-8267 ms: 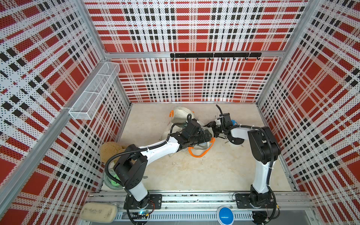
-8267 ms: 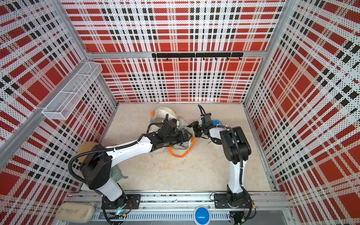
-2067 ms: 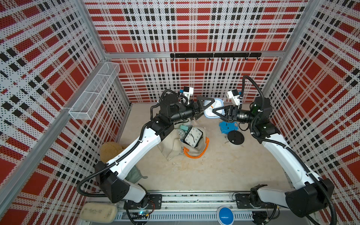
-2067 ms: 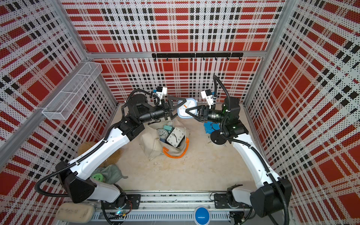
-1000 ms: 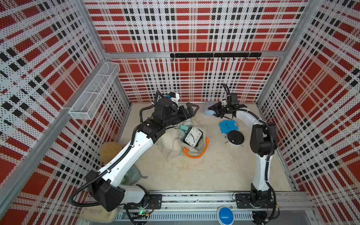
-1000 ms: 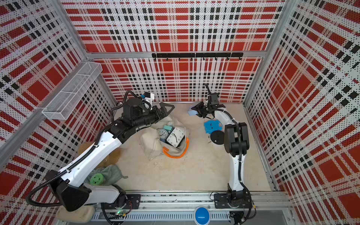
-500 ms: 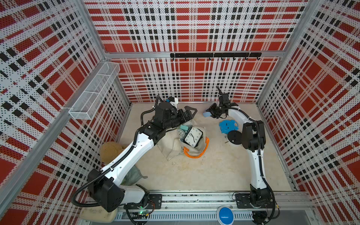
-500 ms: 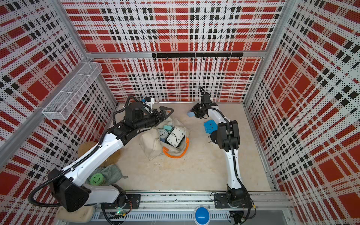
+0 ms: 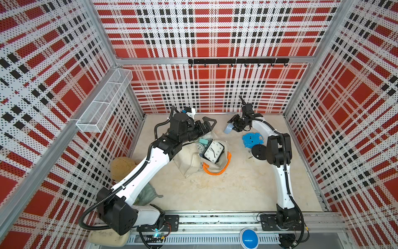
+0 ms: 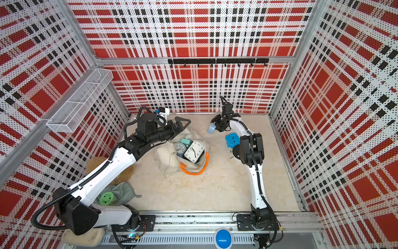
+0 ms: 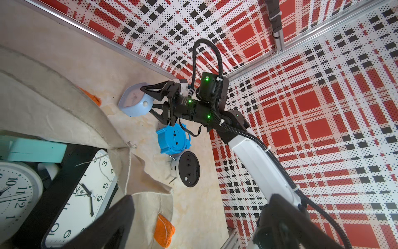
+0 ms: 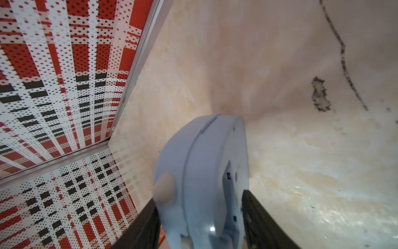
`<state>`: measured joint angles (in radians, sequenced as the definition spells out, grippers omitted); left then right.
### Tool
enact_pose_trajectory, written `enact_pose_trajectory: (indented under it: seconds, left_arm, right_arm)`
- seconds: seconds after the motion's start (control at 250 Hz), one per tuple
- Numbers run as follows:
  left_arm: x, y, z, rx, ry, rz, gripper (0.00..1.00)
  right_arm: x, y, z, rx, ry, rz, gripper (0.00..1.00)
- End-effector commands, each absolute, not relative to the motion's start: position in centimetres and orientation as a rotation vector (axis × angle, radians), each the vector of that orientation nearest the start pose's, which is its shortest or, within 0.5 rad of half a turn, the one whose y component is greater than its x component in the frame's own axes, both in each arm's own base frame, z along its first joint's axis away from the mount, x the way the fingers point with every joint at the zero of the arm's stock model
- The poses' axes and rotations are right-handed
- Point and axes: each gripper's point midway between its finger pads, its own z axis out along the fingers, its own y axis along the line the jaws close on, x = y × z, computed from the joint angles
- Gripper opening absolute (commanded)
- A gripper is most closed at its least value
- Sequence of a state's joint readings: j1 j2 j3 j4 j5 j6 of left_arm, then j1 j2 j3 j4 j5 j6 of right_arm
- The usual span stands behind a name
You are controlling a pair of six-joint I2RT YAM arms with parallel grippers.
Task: Take the alarm clock out of the canvas bag
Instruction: Place the alarm at the center of the board.
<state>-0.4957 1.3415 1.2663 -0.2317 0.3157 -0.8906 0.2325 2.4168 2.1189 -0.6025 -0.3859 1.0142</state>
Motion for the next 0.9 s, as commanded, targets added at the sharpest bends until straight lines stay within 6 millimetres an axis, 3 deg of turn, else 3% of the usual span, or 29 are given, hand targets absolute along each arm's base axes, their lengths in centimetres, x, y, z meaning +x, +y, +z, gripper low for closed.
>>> enact_pose_trajectory:
  seconds: [0.0, 0.576, 0.736, 0.896]
  left_arm:
    - [35.5, -24.8, 36.1, -0.167, 1.995, -1.236, 0.99]
    - [34.9, -23.0, 36.9, -0.214, 1.973, -1.214, 0.99]
    - [34.7, -22.6, 36.9, -0.221, 1.971, -1.211, 0.99]
    - [34.4, -22.1, 37.0, -0.24, 1.962, -1.209, 0.99]
  right_arm:
    - [59.1, 20.2, 9.4, 0.868, 2.494, 0.944, 0.64]
    - [58.1, 19.8, 9.3, 0.934, 2.535, 0.886, 0.67]
    - [58.3, 19.8, 10.2, 0.913, 2.523, 0.898, 0.68]
    - [57.5, 19.9, 9.3, 0.942, 2.569, 0.888, 0.67]
